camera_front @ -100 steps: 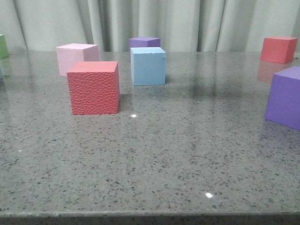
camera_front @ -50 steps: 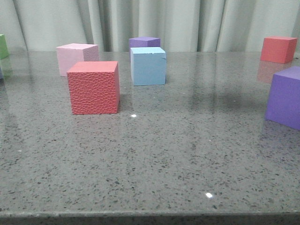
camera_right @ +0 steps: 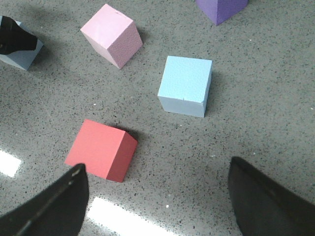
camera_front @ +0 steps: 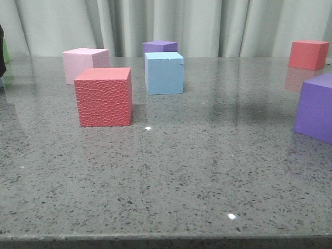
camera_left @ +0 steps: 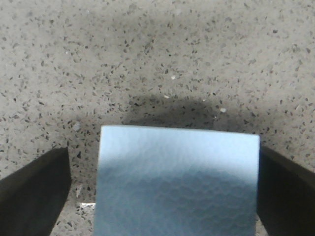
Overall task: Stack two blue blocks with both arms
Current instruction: 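Grasp the other light blue cube with the left gripper, then carry the held cube above the placed light blue cube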
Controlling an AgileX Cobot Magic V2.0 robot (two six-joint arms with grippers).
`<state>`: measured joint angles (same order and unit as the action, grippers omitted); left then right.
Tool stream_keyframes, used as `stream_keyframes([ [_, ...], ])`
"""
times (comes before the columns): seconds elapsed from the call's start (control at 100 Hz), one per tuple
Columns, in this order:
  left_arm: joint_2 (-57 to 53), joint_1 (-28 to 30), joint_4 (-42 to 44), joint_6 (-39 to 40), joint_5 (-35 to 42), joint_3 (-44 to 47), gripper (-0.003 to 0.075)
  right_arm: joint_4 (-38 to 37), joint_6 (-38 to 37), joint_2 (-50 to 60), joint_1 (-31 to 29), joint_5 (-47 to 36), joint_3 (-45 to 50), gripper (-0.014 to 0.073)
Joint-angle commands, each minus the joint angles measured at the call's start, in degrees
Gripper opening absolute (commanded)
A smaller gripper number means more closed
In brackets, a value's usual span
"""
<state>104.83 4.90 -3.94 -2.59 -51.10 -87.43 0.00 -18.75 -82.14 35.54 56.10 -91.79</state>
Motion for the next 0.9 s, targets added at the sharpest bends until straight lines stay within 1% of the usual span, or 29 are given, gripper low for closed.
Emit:
stream_keyframes([
  [0.0, -2.78, 0.06, -0.71, -0.1, 1.72, -1.9, 0.0631, -0.37, 0.48, 2.46, 0.03, -3.45, -1.29, 0.0582],
  [0.04, -2.78, 0.06, -0.8, -0.1, 1.69, -1.9, 0.0599, -0.37, 0.48, 2.46, 0.03, -3.45, -1.29, 0.0582],
  [0.22, -2.78, 0.06, -1.86, -0.1, 1.69, -1.9, 0.041, -0.38, 0.48, 2.46, 0.03, -3.21, -1.29, 0.0582],
  [0.29, -2.78, 0.06, -2.23, -0.1, 1.69, -1.9, 0.0358, -0.38, 0.48, 2.46, 0.03, -3.16, -1.29, 0.0582],
  [0.36, -2.78, 0.06, -2.69, -0.1, 1.69, -2.01, 0.033, -0.43, 0.54, 2.46, 0.03, -3.48, -1.29, 0.0582],
  [0.46, -2.78, 0.06, -4.31, -0.1, 0.34, -3.28, 0.0324, -1.52, 0.54, 2.58, 0.03, -4.55, -1.29, 0.0582],
  [0.59, -2.89, -0.16, -7.21, -0.1, -3.03, -7.87, 0.0324, -3.45, 0.54, 3.13, 0.03, -5.21, -1.29, 0.0582],
  [0.76, -2.99, -1.21, -7.79, 6.54, -8.76, -15.9, 0.0324, -6.02, 0.48, 3.69, 0.03, -5.21, -1.29, 0.0582],
  [0.89, -2.99, -3.53, -7.67, 10.73, -13.36, -21.89, 0.0324, -7.59, 0.48, 4.06, 0.03, -5.68, -0.63, 0.0582],
])
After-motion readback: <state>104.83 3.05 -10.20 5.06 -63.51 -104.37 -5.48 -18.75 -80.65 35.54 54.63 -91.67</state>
